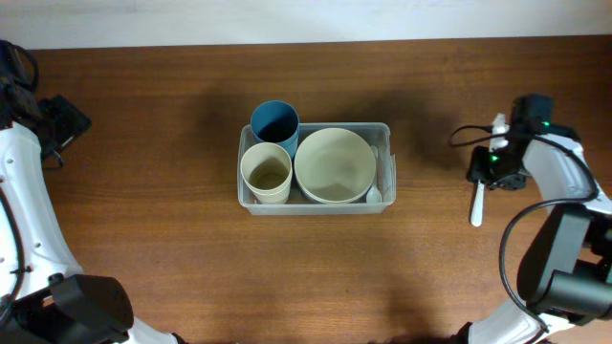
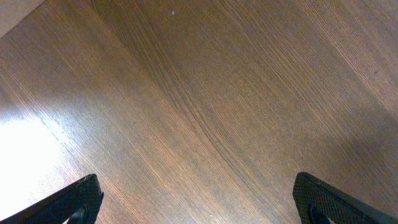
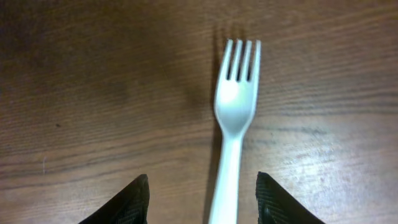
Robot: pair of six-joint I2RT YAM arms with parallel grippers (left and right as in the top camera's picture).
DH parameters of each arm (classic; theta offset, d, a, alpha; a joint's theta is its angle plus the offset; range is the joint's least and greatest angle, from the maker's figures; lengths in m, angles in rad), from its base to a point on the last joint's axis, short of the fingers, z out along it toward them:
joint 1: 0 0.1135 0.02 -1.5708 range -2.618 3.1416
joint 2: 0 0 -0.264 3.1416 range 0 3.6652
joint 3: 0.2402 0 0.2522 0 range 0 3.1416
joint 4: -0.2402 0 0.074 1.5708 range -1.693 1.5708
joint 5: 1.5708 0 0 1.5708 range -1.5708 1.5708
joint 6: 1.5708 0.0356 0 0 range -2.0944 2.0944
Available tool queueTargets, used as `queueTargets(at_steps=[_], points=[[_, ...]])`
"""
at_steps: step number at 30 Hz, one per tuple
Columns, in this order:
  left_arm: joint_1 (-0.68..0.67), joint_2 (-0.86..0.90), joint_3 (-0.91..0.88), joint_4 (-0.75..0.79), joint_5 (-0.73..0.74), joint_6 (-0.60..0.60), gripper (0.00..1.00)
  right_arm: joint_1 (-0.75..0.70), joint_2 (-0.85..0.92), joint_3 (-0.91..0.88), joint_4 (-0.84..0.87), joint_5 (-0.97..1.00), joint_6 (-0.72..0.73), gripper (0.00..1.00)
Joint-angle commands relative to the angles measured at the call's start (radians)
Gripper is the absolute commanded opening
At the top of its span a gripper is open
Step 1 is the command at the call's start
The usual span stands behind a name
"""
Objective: Pack container
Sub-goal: 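Move the right gripper over the white fork and grasp it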
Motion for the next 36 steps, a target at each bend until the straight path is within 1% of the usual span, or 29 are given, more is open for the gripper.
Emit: queueTargets(at_steps=[1,6,15,22,23,24,31,36], points=[[0.003,0.006,0.015,0.001,0.0,-0.013,1.0,0.001,0.032,-0.009,0.01,0.058,-0.005,0.5],[0.003,0.006,0.015,0.002,0.0,-0.013,1.0,-0.002,0.071,-0.014,0.011,0.103,0.006,0.49],[0.003,0.006,0.015,0.002,0.0,-0.013,1.0,0.0,0.087,-0.015,0.031,0.106,0.025,0.49],[0.003,0.006,0.015,0.002,0.0,-0.013,1.0,0.0,0.137,-0.018,0.041,0.106,0.029,0.49],[0.003,0.006,0.015,0.002,0.0,-0.013,1.0,0.0,0.146,-0.019,0.045,0.106,0.029,0.48],[0.003,0.006,0.015,0.002,0.0,-0.013,1.0,0.0,0.15,-0.019,0.046,0.106,0.029,0.44],[0.003,0.006,0.015,0.002,0.0,-0.013,1.0,0.0,0.164,-0.019,0.064,0.106,0.037,0.41],[0.003,0.006,0.015,0.001,0.0,-0.013,1.0,0.0,0.164,-0.019,0.07,0.106,0.044,0.31]])
